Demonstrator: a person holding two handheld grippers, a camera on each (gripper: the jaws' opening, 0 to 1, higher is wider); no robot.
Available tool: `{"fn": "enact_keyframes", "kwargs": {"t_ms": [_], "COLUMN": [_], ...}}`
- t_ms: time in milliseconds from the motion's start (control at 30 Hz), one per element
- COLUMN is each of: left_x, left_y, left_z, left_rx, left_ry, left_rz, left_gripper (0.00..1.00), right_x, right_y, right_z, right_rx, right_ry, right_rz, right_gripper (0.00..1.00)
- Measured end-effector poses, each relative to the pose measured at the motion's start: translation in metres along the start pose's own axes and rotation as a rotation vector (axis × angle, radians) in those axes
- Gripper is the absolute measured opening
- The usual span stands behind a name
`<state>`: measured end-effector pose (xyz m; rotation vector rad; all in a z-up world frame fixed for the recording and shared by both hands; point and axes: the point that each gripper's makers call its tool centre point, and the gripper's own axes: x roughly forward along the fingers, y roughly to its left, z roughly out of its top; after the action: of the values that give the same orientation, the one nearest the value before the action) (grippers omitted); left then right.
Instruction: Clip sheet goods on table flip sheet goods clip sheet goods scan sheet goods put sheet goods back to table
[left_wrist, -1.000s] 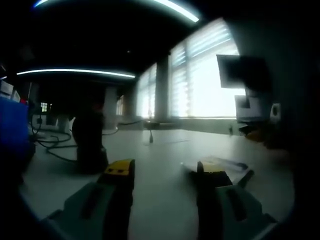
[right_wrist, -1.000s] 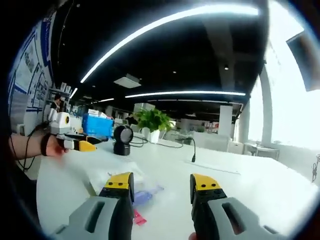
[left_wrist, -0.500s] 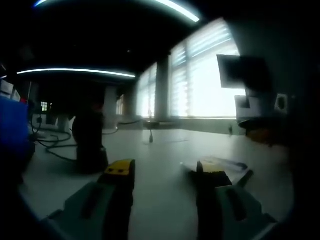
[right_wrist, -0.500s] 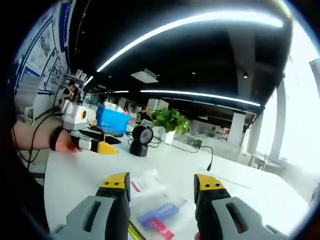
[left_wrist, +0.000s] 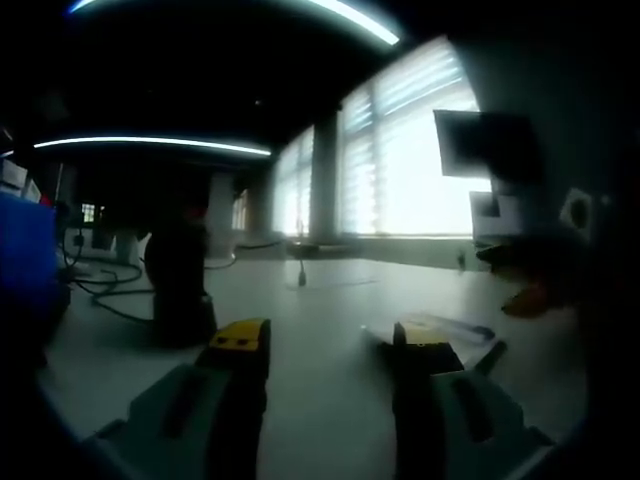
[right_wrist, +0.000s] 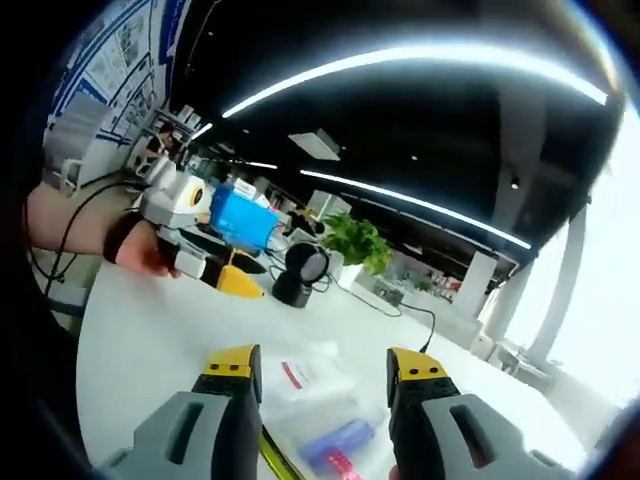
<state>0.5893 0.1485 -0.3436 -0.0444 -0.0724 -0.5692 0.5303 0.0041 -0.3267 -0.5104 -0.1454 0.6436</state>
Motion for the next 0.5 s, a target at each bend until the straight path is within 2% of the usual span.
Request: {"fn": "enact_keyframes", "kwargs": {"t_ms": [500], "left_x": [0.0], "left_y": [0.0], "left_z": [0.0], "left_rx": [-0.001], "left_ry": [-0.002], "left_rz": [-0.001], "left_gripper": [0.42], "right_x": [0.02], "right_y": [0.046], "right_z": [0.001], "right_rx": [-0.111], "right_ry": [0.01], "right_rz": [0.038], "right_gripper": [0.44]}}
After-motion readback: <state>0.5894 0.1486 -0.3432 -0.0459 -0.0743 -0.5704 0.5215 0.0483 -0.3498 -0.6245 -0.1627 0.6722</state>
